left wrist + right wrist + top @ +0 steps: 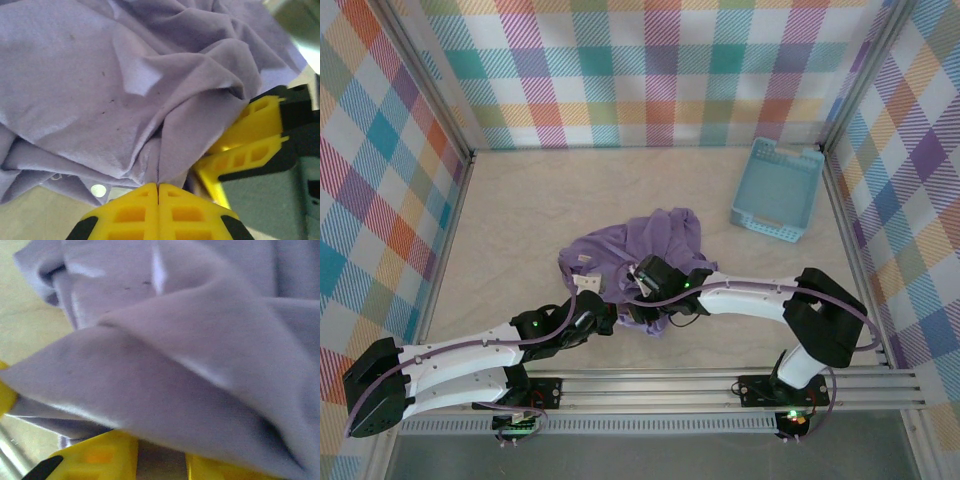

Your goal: Fold the inside-out t-shirt

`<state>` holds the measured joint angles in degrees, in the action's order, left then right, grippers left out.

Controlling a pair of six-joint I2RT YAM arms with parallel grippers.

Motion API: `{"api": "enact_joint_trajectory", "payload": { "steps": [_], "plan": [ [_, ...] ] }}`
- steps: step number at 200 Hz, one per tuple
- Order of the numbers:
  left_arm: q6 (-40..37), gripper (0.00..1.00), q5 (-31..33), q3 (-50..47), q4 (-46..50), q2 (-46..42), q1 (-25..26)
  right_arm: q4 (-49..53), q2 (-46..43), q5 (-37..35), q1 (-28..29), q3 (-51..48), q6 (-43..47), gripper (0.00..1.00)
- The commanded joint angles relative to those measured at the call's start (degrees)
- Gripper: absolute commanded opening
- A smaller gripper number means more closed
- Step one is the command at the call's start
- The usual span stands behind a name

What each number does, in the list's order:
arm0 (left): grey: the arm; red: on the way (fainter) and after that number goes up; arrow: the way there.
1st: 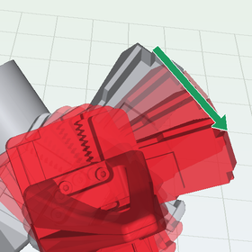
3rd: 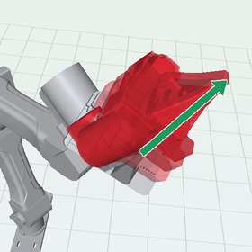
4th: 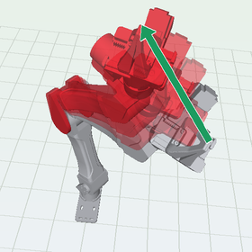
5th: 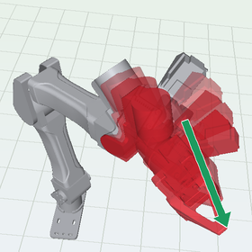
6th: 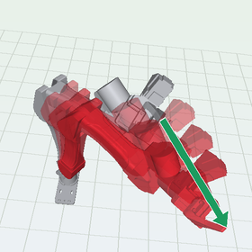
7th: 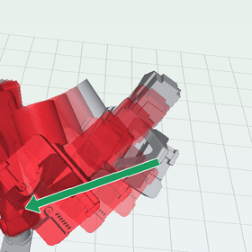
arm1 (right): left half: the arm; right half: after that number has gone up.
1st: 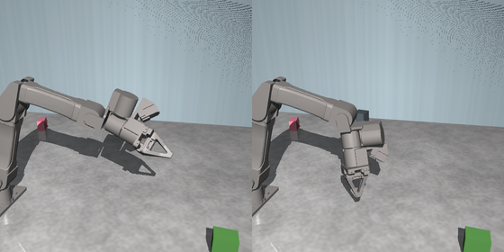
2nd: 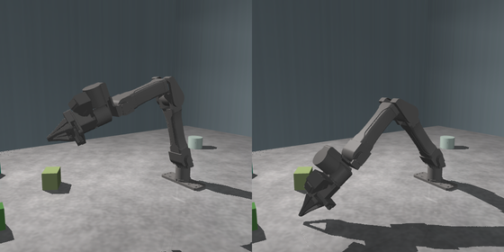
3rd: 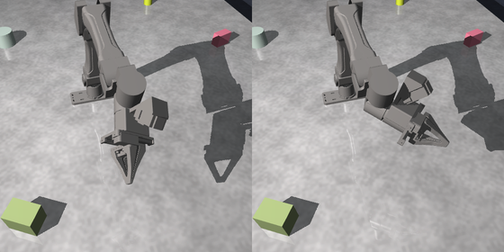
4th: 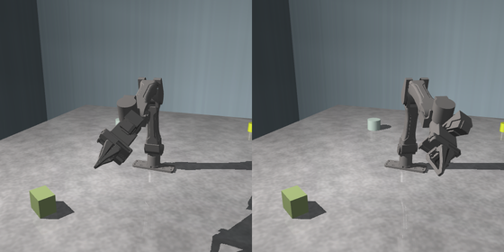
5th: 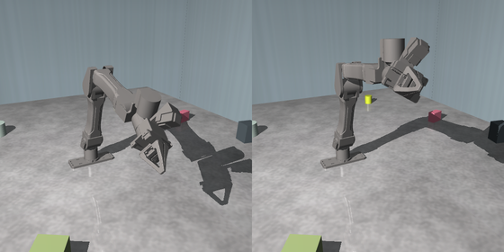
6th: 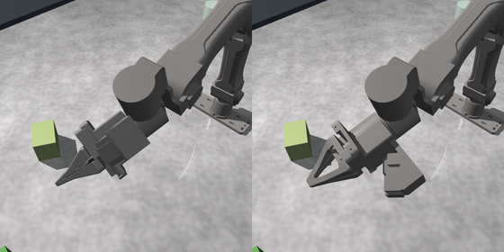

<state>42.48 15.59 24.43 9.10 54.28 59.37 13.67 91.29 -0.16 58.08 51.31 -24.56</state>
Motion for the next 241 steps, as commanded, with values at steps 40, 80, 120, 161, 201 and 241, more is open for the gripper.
{"api": "enact_joint_trajectory", "payload": {
  "steps": [40, 80, 120, 161, 201, 241],
  "plan": [
    [0.44, 0.0, -0.97, -0.7, -0.53, 4.82, -0.66, -1.81, -3.38, -2.91, -3.3, -3.89, -8.46, 0.41],
    [-1.59, 0.0, -5.37, -0.08, -4.4, 7.46, -0.58, -2.45, -0.41, 0.16, -4.03, 0.95, -8.87, 0.45],
    [-1.94, 0.0, -5.56, -0.77, -5.22, 6.66, -0.58, -1.09, 1.35, -1.74, -5.21, 4.29, -7.73, 0.51],
    [-1.8, 0.0, -3.76, -0.86, -3.69, 5.66, -0.58, -0.22, 0.35, -2.25, -7.12, 6.34, -3.7, 0.48],
    [-1.04, 0.0, -0.44, -0.46, -1.81, 4.3, -0.56, 2.28, -5.51, -2.0, -2.12, 2.38, -2.9, 0.38],
    [-1.34, 0.0, -0.04, 0.1, -1.57, 4.29, -0.65, 1.16, -5.24, 0.76, 1.2, 0.1, -5.98, 0.34]
  ]
}}
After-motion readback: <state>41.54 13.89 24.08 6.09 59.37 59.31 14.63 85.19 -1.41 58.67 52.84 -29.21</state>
